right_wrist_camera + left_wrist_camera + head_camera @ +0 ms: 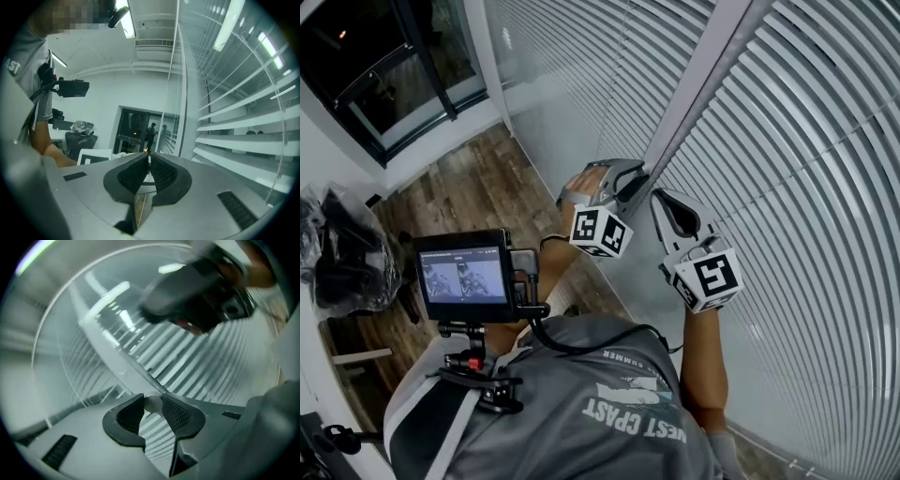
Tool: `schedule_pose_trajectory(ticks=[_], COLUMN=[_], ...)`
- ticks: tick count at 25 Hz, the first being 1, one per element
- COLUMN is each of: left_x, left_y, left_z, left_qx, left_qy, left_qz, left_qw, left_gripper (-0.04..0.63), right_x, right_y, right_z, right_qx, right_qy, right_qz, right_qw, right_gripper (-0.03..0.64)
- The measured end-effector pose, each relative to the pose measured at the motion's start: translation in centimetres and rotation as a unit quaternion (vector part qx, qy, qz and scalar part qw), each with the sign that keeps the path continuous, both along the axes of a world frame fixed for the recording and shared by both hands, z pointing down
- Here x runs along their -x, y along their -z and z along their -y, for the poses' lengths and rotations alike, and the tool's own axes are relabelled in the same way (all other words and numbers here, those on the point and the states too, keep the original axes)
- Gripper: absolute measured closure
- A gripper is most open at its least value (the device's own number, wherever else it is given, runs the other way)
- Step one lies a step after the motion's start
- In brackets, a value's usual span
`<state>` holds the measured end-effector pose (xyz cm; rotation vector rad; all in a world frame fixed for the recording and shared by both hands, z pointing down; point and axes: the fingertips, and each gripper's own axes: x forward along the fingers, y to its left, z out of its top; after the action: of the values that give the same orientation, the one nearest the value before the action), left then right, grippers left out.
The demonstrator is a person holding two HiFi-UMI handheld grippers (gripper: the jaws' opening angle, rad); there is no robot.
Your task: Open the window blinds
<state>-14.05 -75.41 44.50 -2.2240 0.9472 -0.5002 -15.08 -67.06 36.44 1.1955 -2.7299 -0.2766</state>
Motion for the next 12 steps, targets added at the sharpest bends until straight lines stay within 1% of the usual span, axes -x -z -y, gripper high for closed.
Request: schedule_pose_trajectory(ticks=[1, 2, 3, 5, 6, 7, 8, 9, 10, 11, 12], left_x=[-0.22, -0.33, -0.35, -0.36, -0.36, -0.36, -0.33, -0.25, -0.09, 0.15, 0.43], left_y=[-0.12, -0.19, -0.22, -0.25, -0.27, -0.31, -0.35, -0.27, -0.02, 0.33, 0.65], left_z=[-0.10, -0.14, -0.16, -0.18, -0.16, -0.12, -0.08, -0.06, -0.06, -0.03, 0.08], left_qx=[-0.036, -0.047, -0.048, -0.039, -0.028, -0.005, 0.033, 0.087, 0.151, 0.212, 0.257], left_qy=[0.007, 0.007, 0.003, -0.001, -0.005, -0.011, -0.023, -0.041, -0.065, -0.086, -0.100], left_qz=[0.043, 0.058, 0.056, 0.043, 0.029, 0.006, -0.033, -0.092, -0.167, -0.242, -0.299], left_qw=[0.9984, 0.9972, 0.9973, 0.9983, 0.9992, 0.9999, 0.9987, 0.9910, 0.9721, 0.9429, 0.9136], left_gripper=[0.470, 0.470, 0.470, 0.470, 0.469, 0.469, 0.469, 0.469, 0.468, 0.462, 0.462], right_x=[-0.02, -0.01, 0.00, 0.04, 0.03, -0.02, -0.07, -0.10, -0.10, -0.08, -0.04], right_y=[-0.07, -0.13, -0.19, -0.25, -0.25, -0.28, -0.30, -0.28, -0.22, -0.14, -0.07], right_z=[0.05, 0.09, 0.12, 0.13, 0.13, 0.12, 0.10, 0.06, 0.00, -0.08, -0.15], right_qx=[0.000, 0.001, 0.001, 0.002, 0.003, 0.003, 0.004, 0.004, 0.003, 0.002, 0.001], right_qy=[0.000, -0.001, -0.001, -0.001, -0.001, -0.002, -0.002, -0.003, -0.002, -0.002, 0.000], right_qz=[0.000, -0.001, -0.002, -0.002, -0.002, -0.001, 0.000, 0.000, 0.000, -0.001, -0.002], right_qw=[1.000, 1.000, 1.000, 1.000, 1.000, 1.000, 1.000, 1.000, 1.000, 1.000, 1.000], right_gripper=[0.614, 0.614, 0.614, 0.614, 0.614, 0.614, 0.614, 0.614, 0.614, 0.614, 0.614])
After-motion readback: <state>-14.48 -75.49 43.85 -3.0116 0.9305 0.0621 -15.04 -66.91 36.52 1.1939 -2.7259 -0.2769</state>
